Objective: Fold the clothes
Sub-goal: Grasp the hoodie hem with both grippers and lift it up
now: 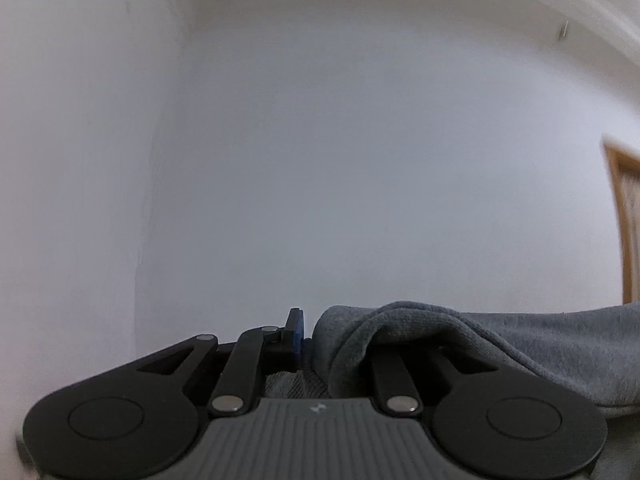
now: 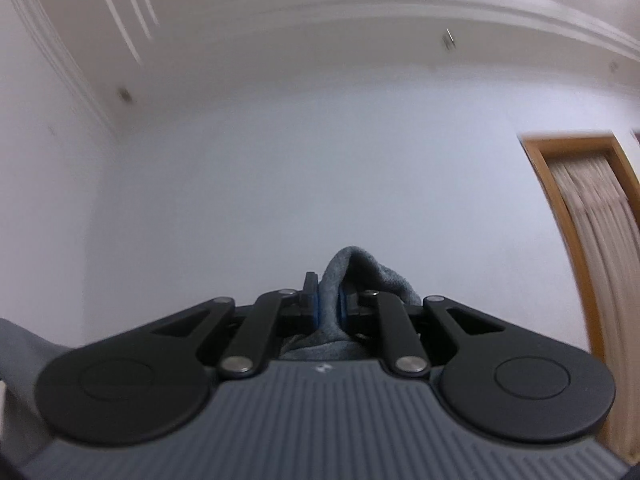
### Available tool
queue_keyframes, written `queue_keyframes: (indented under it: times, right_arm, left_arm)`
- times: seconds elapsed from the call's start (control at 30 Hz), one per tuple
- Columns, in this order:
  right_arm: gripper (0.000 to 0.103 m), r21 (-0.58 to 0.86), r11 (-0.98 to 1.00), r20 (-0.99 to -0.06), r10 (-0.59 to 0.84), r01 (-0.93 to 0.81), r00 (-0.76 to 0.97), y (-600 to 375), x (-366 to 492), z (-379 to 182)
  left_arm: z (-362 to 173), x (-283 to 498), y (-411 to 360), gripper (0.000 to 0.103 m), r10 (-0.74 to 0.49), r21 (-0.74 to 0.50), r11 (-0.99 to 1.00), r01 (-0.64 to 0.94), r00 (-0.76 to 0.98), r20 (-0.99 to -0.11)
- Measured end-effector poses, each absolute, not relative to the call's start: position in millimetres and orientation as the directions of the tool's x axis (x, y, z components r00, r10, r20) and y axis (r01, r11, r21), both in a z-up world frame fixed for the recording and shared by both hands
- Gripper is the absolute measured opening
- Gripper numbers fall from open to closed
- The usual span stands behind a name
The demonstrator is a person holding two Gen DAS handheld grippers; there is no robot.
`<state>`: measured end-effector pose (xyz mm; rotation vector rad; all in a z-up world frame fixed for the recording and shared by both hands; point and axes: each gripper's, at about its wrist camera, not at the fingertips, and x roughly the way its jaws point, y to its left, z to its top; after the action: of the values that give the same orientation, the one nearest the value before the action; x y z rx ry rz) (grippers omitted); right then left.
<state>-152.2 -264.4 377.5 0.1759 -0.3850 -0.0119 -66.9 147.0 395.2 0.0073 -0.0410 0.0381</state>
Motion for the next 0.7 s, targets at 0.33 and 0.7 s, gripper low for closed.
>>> queue_keyframes:
  times: [0.33,0.7]
  right_arm:
    - [0.014,0.242,0.961,-0.206,-0.084,0.134,0.975,-306.1,103.3,102.3]
    - [0.015,0.195,0.969,-0.566,-0.014,0.15,0.824,-322.2,282.8,-89.1]
  left_arm:
    - [118.8,196.0,72.5,0.015,0.248,0.09,0.968,-0.236,0.825,-0.508]
    - [-64.9,315.8,46.8,0.025,0.468,0.374,0.881,-0.291,0.663,-0.585]
